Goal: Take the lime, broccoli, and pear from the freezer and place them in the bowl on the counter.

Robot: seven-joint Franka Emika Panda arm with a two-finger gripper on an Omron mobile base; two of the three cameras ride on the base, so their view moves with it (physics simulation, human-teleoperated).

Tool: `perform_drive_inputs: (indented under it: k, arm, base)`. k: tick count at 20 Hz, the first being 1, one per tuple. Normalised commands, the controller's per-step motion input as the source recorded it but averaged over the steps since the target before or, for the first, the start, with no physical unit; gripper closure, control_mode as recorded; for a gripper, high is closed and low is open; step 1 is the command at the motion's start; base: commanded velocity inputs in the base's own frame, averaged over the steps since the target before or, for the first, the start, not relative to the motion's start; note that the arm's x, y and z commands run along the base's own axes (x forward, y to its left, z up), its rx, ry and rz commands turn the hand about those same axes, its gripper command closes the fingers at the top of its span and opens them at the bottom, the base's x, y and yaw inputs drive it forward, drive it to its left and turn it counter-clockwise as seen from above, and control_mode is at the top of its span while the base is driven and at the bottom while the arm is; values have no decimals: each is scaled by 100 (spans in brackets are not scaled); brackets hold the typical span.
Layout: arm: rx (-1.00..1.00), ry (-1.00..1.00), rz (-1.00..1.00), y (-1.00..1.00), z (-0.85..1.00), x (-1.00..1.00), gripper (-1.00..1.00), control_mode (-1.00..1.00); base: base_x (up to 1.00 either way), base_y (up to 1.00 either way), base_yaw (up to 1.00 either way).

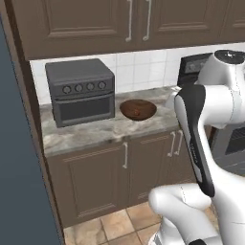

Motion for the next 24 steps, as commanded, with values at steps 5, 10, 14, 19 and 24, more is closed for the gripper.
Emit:
perform_drive_inputs:
  k: [5,10,14,19,24]
  arm:
    - [0,0,0,0,0,0,100,100]
    - [0,0,0,0,0,0,100,100]
    - [0,0,0,0,0,0,100,100]
    - [-1,0,11,-7,-30,37,100,-100]
    - [-8,11,21,-5,-93,77,100,-100]
  base:
    - [100,-72,17]
    - [100,-29,21]
    - [100,2,27]
    - [59,2,17]
    - [0,0,0]
